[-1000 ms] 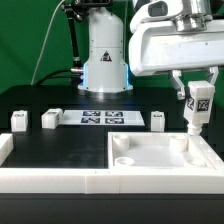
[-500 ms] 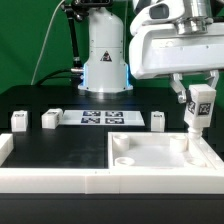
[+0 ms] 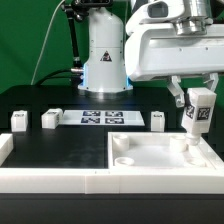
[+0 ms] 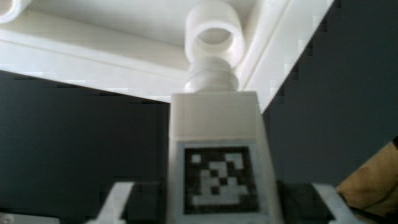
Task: Assemble one leg
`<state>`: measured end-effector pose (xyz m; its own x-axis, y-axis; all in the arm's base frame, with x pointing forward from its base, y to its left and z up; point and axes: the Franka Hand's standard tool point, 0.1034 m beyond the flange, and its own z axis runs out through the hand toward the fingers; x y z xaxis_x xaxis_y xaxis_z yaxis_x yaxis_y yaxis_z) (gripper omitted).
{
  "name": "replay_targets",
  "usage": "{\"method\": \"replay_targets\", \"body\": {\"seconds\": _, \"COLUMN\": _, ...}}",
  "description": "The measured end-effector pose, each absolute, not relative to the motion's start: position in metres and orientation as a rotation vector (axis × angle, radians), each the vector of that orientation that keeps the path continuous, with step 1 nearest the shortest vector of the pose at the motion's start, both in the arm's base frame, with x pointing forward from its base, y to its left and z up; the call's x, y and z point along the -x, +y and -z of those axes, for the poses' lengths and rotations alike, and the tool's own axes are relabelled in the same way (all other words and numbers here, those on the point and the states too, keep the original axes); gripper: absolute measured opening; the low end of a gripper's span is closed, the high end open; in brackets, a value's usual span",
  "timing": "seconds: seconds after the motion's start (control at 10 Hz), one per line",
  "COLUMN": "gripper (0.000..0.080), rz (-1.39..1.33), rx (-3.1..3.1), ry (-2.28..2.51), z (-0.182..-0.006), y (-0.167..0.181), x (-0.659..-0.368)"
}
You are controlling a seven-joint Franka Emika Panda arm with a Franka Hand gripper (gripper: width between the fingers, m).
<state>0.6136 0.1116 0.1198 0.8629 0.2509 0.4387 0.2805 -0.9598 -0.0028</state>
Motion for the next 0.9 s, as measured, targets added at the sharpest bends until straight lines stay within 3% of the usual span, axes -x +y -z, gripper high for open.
{"method": "replay_targets", "body": {"seconds": 0.5, "gripper": 0.0291, "rz": 0.65, "rx": 2.969, "ry": -0.423, "z": -0.092, "y": 0.115, "x": -0.611}}
{"method": "replay_targets", "body": {"seconds": 0.9, "gripper": 0.0291, "rz": 0.657, "rx": 2.964, "ry": -0.423, "z": -0.083, "y": 0.118, "x": -0.617}}
